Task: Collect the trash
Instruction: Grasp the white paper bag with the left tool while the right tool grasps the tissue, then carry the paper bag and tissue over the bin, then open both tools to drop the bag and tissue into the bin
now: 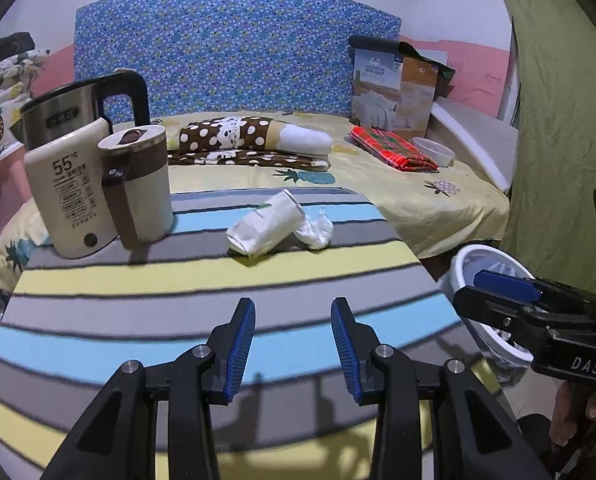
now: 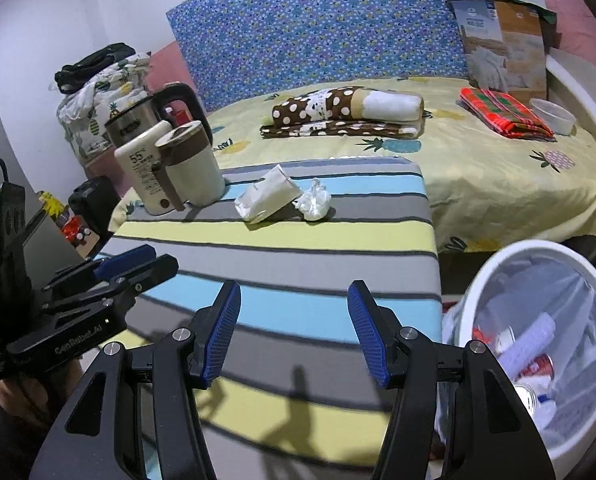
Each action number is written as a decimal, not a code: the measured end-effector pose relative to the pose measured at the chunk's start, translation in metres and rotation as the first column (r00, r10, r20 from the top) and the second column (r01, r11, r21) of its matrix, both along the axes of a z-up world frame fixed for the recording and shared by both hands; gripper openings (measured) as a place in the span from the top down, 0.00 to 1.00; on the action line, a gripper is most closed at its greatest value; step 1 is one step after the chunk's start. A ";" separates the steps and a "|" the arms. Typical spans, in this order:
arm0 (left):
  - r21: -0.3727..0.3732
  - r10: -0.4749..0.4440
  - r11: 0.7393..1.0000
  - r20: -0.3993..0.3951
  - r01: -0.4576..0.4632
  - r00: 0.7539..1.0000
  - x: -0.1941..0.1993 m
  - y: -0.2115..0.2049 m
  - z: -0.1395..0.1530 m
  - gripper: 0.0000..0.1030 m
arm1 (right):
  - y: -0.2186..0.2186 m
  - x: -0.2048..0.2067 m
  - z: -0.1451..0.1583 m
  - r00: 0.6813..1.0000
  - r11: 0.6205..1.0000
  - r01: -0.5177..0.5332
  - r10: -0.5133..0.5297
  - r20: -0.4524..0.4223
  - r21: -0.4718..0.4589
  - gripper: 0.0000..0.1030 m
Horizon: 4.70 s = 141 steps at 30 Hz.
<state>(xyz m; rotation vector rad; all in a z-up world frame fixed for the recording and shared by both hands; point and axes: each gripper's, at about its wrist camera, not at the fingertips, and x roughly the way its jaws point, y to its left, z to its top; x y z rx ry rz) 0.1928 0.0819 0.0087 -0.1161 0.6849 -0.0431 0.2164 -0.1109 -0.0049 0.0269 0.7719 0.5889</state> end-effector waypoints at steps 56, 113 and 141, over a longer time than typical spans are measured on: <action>0.014 -0.039 0.999 -0.078 0.040 0.996 0.120 0.054 -0.044 0.73 | 0.062 0.132 -0.045 0.995 0.997 -0.012 0.004 -0.099 -0.081 0.56; -0.087 -0.189 0.978 -0.019 0.187 0.982 -0.021 -0.131 -0.008 0.73 | -0.103 -0.016 -0.014 0.978 0.976 0.207 -0.206 -0.021 0.064 0.80; -0.075 -0.399 0.916 -0.078 0.394 0.913 0.045 -0.241 -0.034 0.72 | -0.188 -0.002 -0.039 0.913 0.915 0.402 -0.399 -0.088 0.020 0.79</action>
